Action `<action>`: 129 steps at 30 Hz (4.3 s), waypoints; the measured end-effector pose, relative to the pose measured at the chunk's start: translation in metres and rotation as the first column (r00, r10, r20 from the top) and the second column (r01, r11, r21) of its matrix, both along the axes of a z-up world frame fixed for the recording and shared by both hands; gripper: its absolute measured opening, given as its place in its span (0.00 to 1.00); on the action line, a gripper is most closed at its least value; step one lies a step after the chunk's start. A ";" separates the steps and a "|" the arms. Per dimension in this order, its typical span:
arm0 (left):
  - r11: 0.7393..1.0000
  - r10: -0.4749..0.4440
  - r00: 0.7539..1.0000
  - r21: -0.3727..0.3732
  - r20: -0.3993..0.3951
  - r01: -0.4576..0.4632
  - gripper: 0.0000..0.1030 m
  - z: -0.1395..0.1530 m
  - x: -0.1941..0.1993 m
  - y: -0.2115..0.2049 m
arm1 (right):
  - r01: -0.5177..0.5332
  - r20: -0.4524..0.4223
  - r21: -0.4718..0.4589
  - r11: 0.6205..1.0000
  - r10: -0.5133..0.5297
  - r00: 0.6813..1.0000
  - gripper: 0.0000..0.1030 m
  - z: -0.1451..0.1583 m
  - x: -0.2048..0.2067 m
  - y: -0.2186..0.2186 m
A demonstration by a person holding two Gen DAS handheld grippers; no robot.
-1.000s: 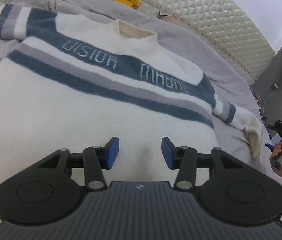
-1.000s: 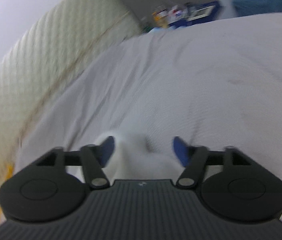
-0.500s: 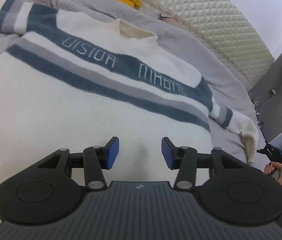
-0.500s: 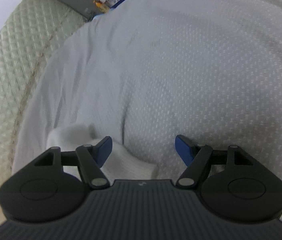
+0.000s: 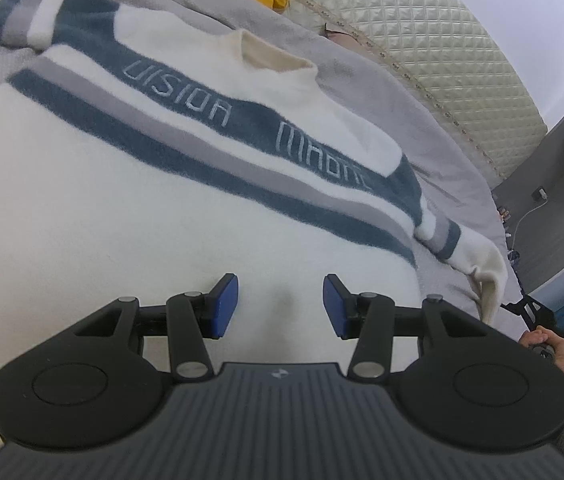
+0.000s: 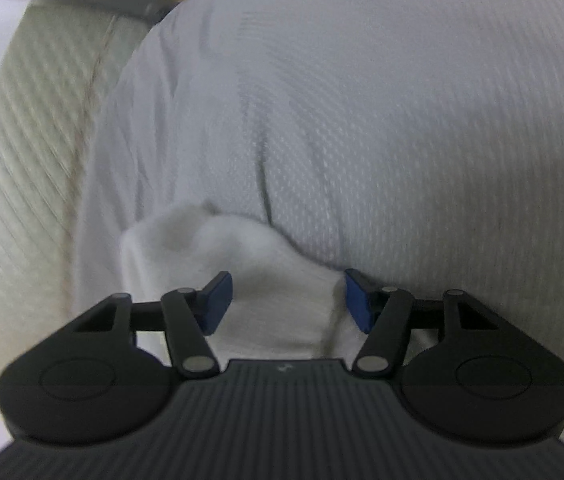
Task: Fold large clothes
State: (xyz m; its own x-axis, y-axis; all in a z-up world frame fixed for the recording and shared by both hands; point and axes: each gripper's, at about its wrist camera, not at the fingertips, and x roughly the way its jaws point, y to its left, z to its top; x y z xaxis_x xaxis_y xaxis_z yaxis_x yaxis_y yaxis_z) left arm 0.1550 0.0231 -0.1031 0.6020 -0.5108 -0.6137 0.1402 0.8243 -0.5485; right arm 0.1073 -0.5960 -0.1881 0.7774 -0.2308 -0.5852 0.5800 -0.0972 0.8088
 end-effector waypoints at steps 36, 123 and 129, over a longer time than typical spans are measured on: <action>1.000 0.022 0.999 -0.017 0.027 -0.022 0.51 -0.008 0.013 0.000 | -0.238 -0.427 -0.565 0.790 -0.033 0.904 0.06 0.101 0.064 -0.149; 0.919 0.315 0.874 -0.111 -0.371 -0.378 0.60 -0.008 -0.027 0.153 | -0.756 -0.042 -0.201 0.623 0.765 0.642 0.14 0.072 0.001 0.227; 0.915 0.296 0.900 -0.176 -0.321 -0.364 0.64 -0.024 -0.002 0.134 | -0.752 -0.052 -0.209 0.625 0.761 0.647 0.14 0.067 0.004 0.225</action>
State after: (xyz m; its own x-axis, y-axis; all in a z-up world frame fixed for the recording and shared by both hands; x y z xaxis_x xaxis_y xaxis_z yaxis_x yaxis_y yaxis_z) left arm 0.1528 0.1574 -0.1271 0.5792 -0.4578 -0.6745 -0.3062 0.6446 -0.7005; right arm 0.1112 -0.3713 -0.1209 0.7503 0.3453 -0.5637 0.3461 0.5212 0.7801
